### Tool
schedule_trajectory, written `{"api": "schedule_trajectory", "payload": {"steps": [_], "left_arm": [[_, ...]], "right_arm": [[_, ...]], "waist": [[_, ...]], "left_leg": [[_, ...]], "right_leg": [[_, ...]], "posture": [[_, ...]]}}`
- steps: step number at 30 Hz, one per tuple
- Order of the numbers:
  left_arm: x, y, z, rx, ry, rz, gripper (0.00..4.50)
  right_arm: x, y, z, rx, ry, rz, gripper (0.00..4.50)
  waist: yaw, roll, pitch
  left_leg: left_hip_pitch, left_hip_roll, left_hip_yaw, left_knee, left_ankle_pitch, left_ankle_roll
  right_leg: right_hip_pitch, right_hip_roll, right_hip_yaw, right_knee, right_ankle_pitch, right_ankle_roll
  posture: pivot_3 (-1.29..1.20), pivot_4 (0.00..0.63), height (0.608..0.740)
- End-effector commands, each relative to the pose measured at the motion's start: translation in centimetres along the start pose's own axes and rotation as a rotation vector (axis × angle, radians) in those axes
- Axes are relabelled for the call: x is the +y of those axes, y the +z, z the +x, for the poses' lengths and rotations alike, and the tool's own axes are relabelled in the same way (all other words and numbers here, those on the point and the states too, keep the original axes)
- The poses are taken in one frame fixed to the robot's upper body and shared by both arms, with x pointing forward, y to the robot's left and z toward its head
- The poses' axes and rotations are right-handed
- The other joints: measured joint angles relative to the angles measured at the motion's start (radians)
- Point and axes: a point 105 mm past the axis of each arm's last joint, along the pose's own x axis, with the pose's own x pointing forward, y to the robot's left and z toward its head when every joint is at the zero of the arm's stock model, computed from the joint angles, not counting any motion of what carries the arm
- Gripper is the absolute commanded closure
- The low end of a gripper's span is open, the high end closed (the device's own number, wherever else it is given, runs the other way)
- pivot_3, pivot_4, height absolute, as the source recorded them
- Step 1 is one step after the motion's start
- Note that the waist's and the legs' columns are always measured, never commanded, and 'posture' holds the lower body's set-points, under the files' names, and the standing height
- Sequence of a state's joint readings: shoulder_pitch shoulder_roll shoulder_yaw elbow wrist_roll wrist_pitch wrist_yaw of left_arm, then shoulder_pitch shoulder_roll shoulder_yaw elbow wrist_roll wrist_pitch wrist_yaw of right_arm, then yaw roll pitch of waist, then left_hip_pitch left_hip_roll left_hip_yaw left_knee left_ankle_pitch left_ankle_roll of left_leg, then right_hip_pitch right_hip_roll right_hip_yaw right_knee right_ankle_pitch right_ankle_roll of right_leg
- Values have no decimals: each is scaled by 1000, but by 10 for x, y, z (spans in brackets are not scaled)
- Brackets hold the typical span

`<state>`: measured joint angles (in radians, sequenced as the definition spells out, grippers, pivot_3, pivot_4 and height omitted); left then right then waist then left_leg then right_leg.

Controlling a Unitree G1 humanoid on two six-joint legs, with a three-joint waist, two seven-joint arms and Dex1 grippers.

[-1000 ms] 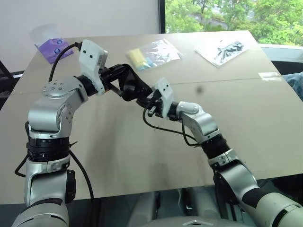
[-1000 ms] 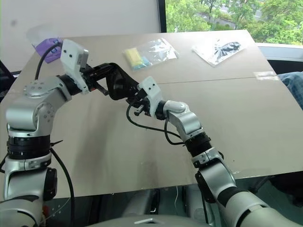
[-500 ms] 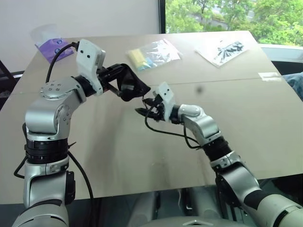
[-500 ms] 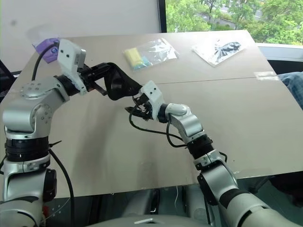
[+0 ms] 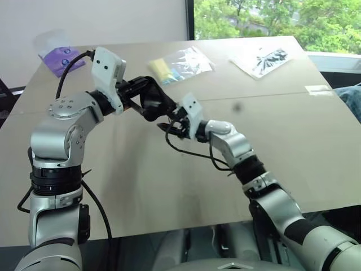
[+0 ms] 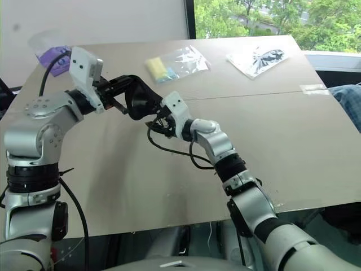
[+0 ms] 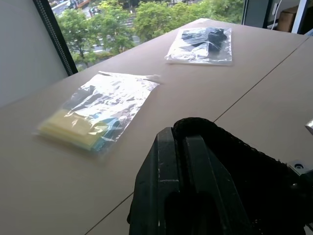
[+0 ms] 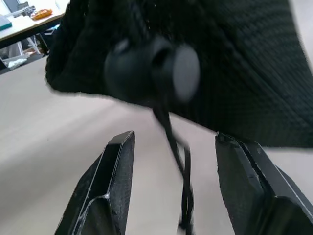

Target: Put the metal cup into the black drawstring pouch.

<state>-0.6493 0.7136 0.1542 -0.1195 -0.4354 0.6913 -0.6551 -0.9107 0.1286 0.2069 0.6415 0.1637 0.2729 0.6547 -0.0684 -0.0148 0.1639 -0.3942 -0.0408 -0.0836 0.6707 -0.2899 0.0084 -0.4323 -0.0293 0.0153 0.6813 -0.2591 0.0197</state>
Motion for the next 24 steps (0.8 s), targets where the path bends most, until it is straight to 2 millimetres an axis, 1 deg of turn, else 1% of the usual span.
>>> {"api": "schedule_trajectory", "payload": {"steps": [1,3,4,7,9,11,13,16,17,19,20,22,24], "left_arm": [[3,20,-6,-55,15,45,4500],[4,20,-6,-53,19,47,4500],[4,20,-7,-52,22,45,4500],[4,18,-9,-48,30,45,4500],[3,17,-10,-48,36,42,4500],[3,14,-12,-45,50,38,4500],[2,8,-14,-36,64,32,4500],[-3,-4,-16,-11,64,10,4500],[-5,-8,-16,-4,63,2,4500],[-7,-15,-17,1,61,-36,4500],[-9,-18,-17,1,59,-46,4231],[-19,-19,-16,-17,2,-74,3659],[-32,-16,-17,-43,-75,-135,2710]], "right_arm": [[4,15,7,-60,14,-22,3237],[3,16,5,-62,17,-40,4215],[3,16,4,-60,17,-53,4430],[-5,13,-4,-38,-21,-107,4430],[-13,9,-14,-6,-60,-167,4430],[-27,6,-29,30,-127,-228,4430],[-43,8,-51,71,-201,-318,4430],[-63,25,-78,110,-295,-447,4430],[-68,34,-87,121,-323,-501,4430],[-76,57,-99,114,-369,-588,4430],[-78,70,-104,108,-387,-642,4483],[-78,92,-109,90,-403,-720,4500],[-73,111,-110,59,-398,-761,4500]], "waist": [[-1,0,0],[-2,0,0],[-2,0,0],[-3,0,0],[-2,0,0],[-1,0,0],[1,0,0],[2,0,0],[0,0,0],[-2,0,0],[-2,0,0],[0,0,0],[-1,0,0]], "left_leg": [[0,0,0,0,0,0],[0,0,0,0,0,0],[0,0,0,0,0,0],[0,0,0,0,0,0],[0,0,0,0,0,0],[0,0,0,0,0,0],[0,0,0,1,0,0],[-1,0,0,2,0,0],[-2,0,0,2,0,0],[-2,0,0,3,0,0],[-1,1,1,3,0,0],[-1,1,2,3,0,0],[-1,0,3,4,0,0]], "right_leg": [[0,0,0,0,0,0],[0,0,0,0,0,0],[0,0,0,0,0,0],[0,0,0,1,0,0],[0,0,0,1,0,0],[0,0,0,1,0,0],[0,-1,0,1,0,0],[-1,-1,0,1,0,0],[-1,-1,0,1,0,0],[-1,0,0,2,0,0],[-1,0,1,3,0,0],[-2,0,2,6,0,0],[-2,0,2,6,0,0]], "posture": [[0,150,740],[0,150,740],[0,150,740],[0,150,740],[0,150,740],[0,150,740],[0,150,740],[0,150,740],[0,150,740],[0,150,740],[0,150,740],[0,150,740],[0,150,740]]}}
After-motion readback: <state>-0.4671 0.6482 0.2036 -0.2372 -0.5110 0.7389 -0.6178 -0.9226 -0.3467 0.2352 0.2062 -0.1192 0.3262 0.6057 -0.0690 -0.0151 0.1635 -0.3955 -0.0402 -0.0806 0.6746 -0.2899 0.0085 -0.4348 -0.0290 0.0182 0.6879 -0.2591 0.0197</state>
